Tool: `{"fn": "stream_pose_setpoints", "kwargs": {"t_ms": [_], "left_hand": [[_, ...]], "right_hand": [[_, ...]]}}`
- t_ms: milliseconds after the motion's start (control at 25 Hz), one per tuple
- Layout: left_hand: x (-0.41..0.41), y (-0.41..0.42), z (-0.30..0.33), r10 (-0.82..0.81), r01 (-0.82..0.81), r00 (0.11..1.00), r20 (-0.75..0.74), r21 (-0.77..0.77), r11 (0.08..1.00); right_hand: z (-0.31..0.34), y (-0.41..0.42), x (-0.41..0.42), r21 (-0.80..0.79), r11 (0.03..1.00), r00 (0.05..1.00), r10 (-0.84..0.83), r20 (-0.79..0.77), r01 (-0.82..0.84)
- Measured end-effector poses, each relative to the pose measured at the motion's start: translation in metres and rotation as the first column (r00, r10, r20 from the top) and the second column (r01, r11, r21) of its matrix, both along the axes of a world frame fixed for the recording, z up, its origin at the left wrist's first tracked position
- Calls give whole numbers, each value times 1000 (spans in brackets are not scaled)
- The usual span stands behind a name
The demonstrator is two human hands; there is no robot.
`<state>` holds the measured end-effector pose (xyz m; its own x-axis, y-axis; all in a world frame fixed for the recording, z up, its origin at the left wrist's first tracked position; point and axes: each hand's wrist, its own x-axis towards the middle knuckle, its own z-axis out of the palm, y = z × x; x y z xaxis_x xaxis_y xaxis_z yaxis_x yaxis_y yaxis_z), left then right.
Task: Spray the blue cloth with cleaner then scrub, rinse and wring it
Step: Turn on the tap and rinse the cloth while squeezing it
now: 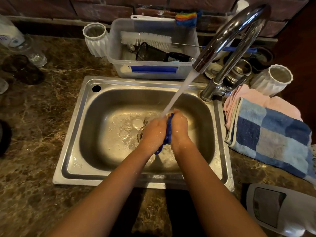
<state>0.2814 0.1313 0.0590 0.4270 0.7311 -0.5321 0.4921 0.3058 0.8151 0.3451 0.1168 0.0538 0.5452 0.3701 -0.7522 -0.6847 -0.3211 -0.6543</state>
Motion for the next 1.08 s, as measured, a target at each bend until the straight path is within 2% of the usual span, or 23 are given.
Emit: {"fn": "stream_pose_setpoints", "kwargs": {"t_ms": [40, 120, 160, 240, 280, 320, 360, 440, 520, 600, 680, 760, 840, 880, 920, 960, 1000, 1040, 1080], "left_hand": [[-8, 0, -3, -8, 21, 994, 112, -113, 993], [-25, 3, -7, 58, 105, 920, 387, -387, 916], [-33, 8, -10, 15, 178, 898, 440, -393, 902], [-42, 15, -12, -228, 311, 908, 352, -202, 929], [-44, 19, -11, -292, 337, 909, 298, -115, 934], [-46, 22, -10, -290, 318, 917, 275, -64, 946], [-46, 25, -10, -225, 247, 936, 269, -48, 968], [-44, 28, -13, 15, 3, 974, 226, -79, 997], [-39, 27, -20, 232, -217, 966, 112, -135, 967], [-33, 23, -25, 365, -356, 931, 26, -171, 919], [-29, 19, -26, 445, -432, 895, 37, -181, 883], [-30, 19, -21, 480, -429, 862, 166, -267, 863], [-35, 20, -16, 444, -268, 814, 373, -437, 859], [-37, 19, -12, 388, -185, 817, 426, -443, 877], [-38, 18, -10, 303, -144, 852, 428, -365, 920], [-37, 16, -11, 228, -148, 901, 369, -233, 961], [-36, 14, -11, 221, -192, 929, 298, -121, 974], [-35, 14, -12, 280, -269, 928, 246, -78, 960], [-33, 14, -11, 379, -362, 897, 227, -112, 925]], "right_hand": [[-1, -3, 7, 27, 998, 990, -61, -124, 65], [-1, -10, 20, 138, 973, 947, -139, -289, 185], [-1, -15, 23, 190, 963, 942, -125, -310, 190], [-4, -22, 25, 260, 957, 958, -51, -282, 128], [-7, -25, 27, 301, 952, 968, 20, -249, 58], [-9, -29, 27, 348, 937, 972, 95, -215, -15], [-10, -32, 26, 397, 915, 967, 164, -194, -76], [-9, -34, 23, 405, 897, 963, 243, -113, -179], [-7, -33, 18, 287, 924, 967, 252, 45, -254], [-5, -30, 12, 191, 938, 952, 262, 161, -290], [-4, -30, 9, 197, 945, 962, 239, 132, -262], [-6, -34, 9, 273, 951, 990, 138, 41, -144], [-7, -39, 10, 312, 949, 998, 42, 38, -52], [-7, -40, 10, 314, 949, 998, 21, 53, -37], [-5, -40, 9, 327, 945, 998, 12, 55, -29], [-3, -40, 8, 344, 939, 999, 3, 39, -16], [0, -39, 7, 368, 930, 1000, -11, 14, 6], [2, -38, 6, 381, 924, 1000, -23, 18, 14], [4, -38, 6, 372, 928, 997, -26, 76, -5]]}}
